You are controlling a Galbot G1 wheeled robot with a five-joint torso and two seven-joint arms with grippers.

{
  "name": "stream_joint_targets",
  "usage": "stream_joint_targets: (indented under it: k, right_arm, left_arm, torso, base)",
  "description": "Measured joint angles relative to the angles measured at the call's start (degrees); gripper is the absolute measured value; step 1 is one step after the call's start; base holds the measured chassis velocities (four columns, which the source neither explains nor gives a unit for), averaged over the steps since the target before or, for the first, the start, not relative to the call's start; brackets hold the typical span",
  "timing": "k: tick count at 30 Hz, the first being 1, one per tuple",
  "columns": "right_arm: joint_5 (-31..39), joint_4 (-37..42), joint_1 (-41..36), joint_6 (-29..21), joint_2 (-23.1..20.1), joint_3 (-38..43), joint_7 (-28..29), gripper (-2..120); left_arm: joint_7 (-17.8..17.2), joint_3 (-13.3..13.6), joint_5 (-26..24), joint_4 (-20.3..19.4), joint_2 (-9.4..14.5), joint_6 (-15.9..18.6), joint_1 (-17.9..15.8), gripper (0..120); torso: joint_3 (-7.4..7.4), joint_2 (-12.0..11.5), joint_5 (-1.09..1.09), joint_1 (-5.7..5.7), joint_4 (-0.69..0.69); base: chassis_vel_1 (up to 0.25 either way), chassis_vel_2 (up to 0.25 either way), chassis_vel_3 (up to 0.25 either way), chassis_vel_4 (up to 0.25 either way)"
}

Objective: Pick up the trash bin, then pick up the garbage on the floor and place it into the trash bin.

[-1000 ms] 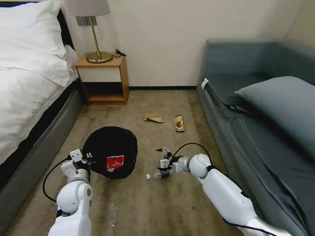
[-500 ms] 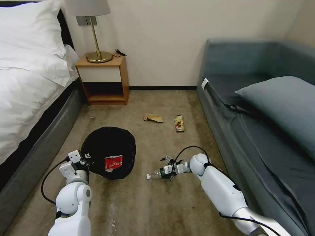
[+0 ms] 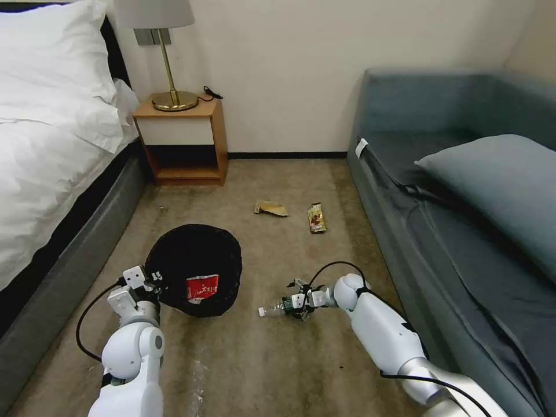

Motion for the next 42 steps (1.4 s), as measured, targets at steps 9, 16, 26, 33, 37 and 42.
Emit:
stream_joint_targets:
  k: [9,16,26,33,37,42]
  right_arm:
    - [-1.91,-1.63,0.75,-0.67,0.52,-0.3,1.71,100]
    - [-2.9,-4.81,1.53,-0.97,1.61,0.12,3.36,100]
    - [-3.34,-7.42,2.12,-1.35,2.78,-0.3,4.98,100]
    - [-3.18,-9.3,2.47,-1.42,3.85,-0.14,5.92,99]
    - [-2.83,-9.54,2.42,-1.39,4.11,-0.1,6.4,83]
    - [-2.55,-9.68,2.21,-1.34,4.23,-0.08,6.67,70]
  left_arm:
    - [0.11,0.16,0.04,0.01,-0.24,-0.13,-0.06,3]
    - [0.11,0.0,0.09,-0.64,-0.38,-0.14,0.49,3]
    - [0.09,0.0,0.29,-1.28,-0.56,-0.35,1.44,3]
    - [0.09,0.12,0.53,-1.48,-0.64,-0.79,2.45,3]
    - [0.06,0.11,0.58,-1.8,-0.53,-0.8,2.54,3]
    - [0.01,0.2,0.58,-1.92,-0.56,-0.79,2.51,3]
  torso:
    - [0.0,0.0,0.0,0.0,0.0]
    - [0.0,0.0,0.0,0.0,0.0]
    - [0.0,0.0,0.0,0.0,0.0]
    - [0.0,0.0,-0.01,0.0,0.0]
    - [0.0,0.01,-0.01,0.0,0.0]
    - [0.0,0.01,0.0,0.0,0.0]
  base:
    - [0.0,0.0,0.0,0.0]
    - [0.0,0.0,0.0,0.0]
    - [0.0,0.0,0.0,0.0]
    - [0.0,0.0,0.0,0.0]
    - [0.0,0.0,0.0,0.0]
    - [0.0,0.0,0.0,0.0]
